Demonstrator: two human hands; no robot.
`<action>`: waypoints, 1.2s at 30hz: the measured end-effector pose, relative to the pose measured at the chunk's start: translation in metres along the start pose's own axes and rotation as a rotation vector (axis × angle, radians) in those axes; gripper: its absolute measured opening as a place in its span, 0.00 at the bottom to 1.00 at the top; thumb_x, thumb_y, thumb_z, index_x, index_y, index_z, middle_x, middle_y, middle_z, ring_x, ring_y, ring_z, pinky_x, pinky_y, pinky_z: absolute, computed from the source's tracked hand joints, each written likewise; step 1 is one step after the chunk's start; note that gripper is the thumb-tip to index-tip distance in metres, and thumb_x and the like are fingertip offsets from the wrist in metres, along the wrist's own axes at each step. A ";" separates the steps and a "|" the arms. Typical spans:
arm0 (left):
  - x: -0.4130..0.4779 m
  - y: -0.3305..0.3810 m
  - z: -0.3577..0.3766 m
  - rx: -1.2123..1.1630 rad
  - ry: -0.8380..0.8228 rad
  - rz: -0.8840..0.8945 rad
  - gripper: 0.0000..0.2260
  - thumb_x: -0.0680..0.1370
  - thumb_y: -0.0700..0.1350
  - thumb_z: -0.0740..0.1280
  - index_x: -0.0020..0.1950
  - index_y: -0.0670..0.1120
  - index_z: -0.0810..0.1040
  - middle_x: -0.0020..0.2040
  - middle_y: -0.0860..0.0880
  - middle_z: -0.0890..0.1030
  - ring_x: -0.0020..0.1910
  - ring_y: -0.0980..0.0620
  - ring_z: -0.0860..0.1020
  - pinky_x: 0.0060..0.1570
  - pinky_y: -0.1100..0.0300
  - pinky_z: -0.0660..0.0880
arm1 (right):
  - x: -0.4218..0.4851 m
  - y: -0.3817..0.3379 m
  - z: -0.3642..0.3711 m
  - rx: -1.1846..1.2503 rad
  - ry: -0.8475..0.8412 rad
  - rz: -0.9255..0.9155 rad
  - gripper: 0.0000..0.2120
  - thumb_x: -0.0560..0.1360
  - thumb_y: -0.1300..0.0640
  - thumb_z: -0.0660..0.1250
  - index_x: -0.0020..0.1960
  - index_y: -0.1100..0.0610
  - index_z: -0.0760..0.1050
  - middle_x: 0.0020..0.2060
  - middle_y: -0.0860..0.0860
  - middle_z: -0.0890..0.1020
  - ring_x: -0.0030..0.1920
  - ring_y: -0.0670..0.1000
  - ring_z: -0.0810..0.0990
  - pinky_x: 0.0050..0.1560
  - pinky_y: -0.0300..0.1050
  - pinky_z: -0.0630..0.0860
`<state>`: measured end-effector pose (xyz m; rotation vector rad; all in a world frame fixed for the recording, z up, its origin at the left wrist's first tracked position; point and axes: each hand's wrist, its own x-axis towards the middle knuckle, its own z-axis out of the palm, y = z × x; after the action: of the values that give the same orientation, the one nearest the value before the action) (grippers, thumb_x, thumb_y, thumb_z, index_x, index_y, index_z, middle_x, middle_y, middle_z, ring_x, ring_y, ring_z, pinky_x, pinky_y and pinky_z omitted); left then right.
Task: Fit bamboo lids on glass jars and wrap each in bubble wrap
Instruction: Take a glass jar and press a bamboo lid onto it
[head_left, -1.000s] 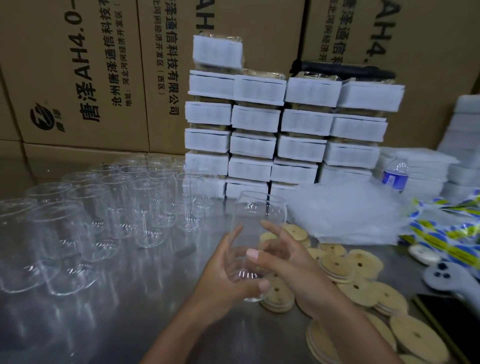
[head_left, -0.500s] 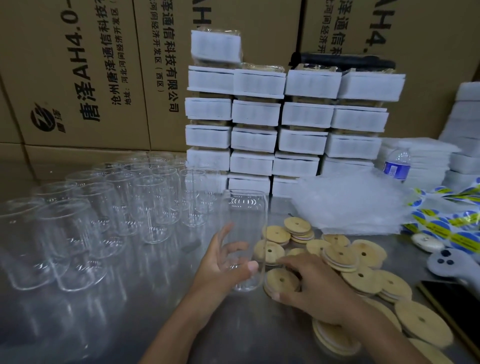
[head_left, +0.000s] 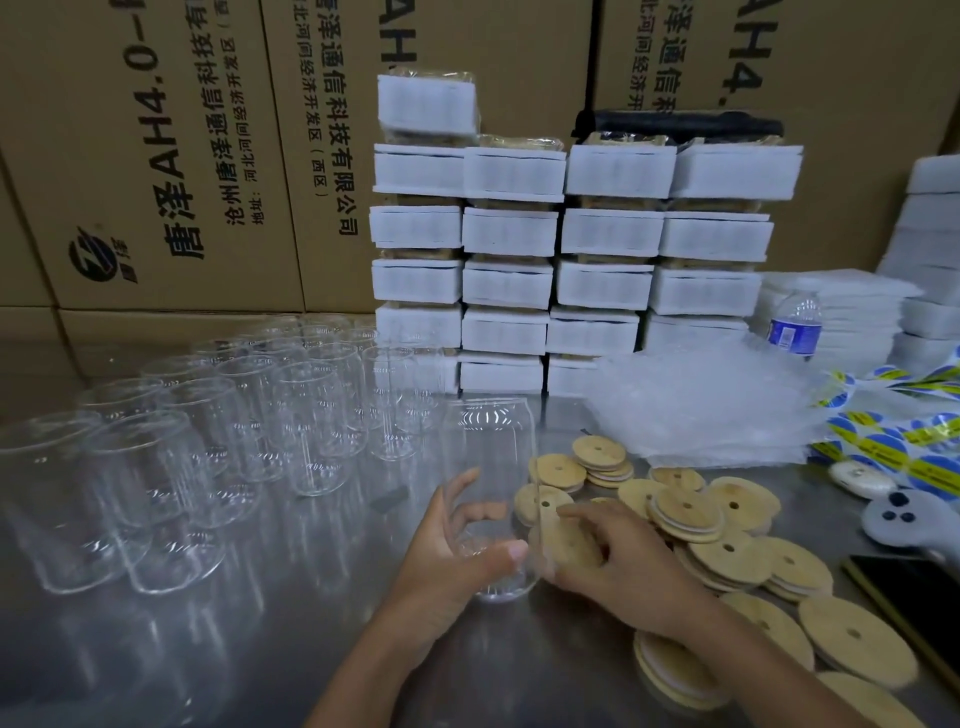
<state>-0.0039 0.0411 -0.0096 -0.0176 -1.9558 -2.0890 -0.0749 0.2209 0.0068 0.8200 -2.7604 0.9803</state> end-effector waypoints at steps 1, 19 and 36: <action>0.000 0.000 0.000 0.002 0.004 -0.003 0.42 0.53 0.52 0.77 0.67 0.55 0.68 0.55 0.48 0.80 0.56 0.47 0.80 0.50 0.56 0.78 | 0.003 -0.003 -0.003 0.166 0.047 0.062 0.27 0.68 0.48 0.74 0.65 0.50 0.73 0.52 0.48 0.75 0.51 0.46 0.75 0.53 0.39 0.72; 0.008 -0.003 -0.003 0.043 -0.105 0.041 0.40 0.56 0.50 0.78 0.65 0.59 0.67 0.58 0.48 0.77 0.50 0.54 0.82 0.45 0.62 0.77 | 0.045 -0.078 -0.051 1.607 0.191 0.087 0.11 0.64 0.50 0.68 0.42 0.55 0.80 0.44 0.52 0.83 0.49 0.54 0.82 0.55 0.45 0.75; 0.012 -0.002 -0.001 0.013 -0.105 0.060 0.40 0.57 0.52 0.81 0.66 0.65 0.68 0.55 0.56 0.80 0.54 0.52 0.81 0.49 0.58 0.77 | 0.042 -0.089 -0.029 0.985 0.131 -0.065 0.14 0.70 0.49 0.70 0.54 0.48 0.75 0.43 0.39 0.81 0.49 0.39 0.80 0.58 0.48 0.75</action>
<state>-0.0160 0.0375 -0.0090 -0.1845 -2.0015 -2.0758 -0.0665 0.1622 0.0902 0.8513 -2.0086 2.3059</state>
